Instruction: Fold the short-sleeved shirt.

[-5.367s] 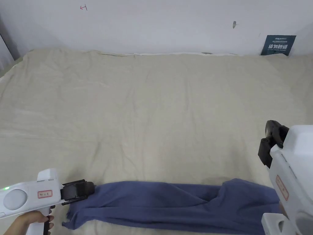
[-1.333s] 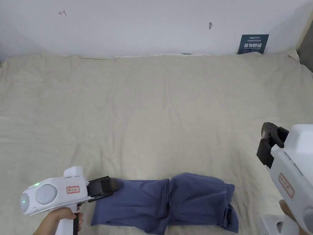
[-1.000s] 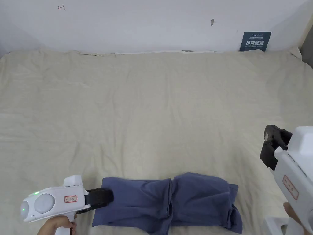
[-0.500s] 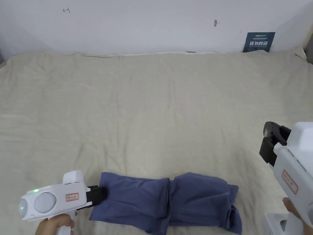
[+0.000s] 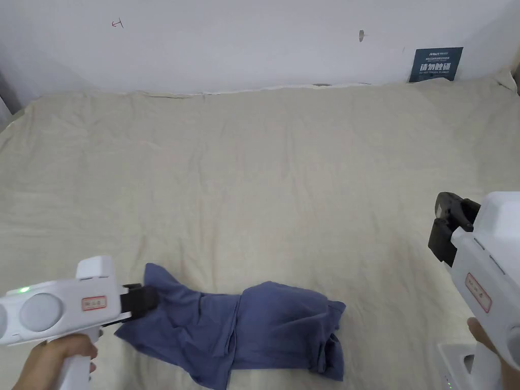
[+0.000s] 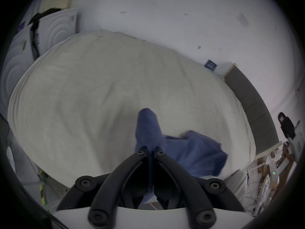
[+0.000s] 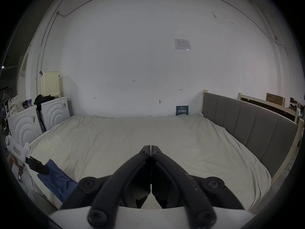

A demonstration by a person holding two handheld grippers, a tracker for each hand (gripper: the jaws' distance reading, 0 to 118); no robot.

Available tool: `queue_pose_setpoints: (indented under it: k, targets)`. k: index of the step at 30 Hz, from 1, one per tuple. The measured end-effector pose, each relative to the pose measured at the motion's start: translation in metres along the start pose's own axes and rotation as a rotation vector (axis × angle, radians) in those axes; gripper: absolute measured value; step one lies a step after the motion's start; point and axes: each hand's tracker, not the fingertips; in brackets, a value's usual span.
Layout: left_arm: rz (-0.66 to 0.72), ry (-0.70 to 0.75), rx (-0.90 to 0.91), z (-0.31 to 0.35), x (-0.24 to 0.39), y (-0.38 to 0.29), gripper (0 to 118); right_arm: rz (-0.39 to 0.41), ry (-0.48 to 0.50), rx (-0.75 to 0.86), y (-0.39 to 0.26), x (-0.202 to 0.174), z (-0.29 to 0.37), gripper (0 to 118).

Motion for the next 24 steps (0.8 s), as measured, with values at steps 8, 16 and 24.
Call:
queue_pose_setpoints:
  k: [8, 16, 24]
  targets:
    - [-0.171, -0.199, -0.13, -0.046, 0.124, -0.005, 6, -0.012, -0.022, 0.015, -0.001, 0.012, 0.012, 1]
    - [-0.185, -0.217, -0.262, -0.128, 0.203, -0.039, 6, -0.026, -0.069, 0.013, -0.005, 0.032, 0.021, 1]
    - [-0.189, -0.23, -0.269, -0.152, 0.225, -0.064, 86, -0.037, -0.105, 0.003, -0.01, 0.047, 0.028, 1]
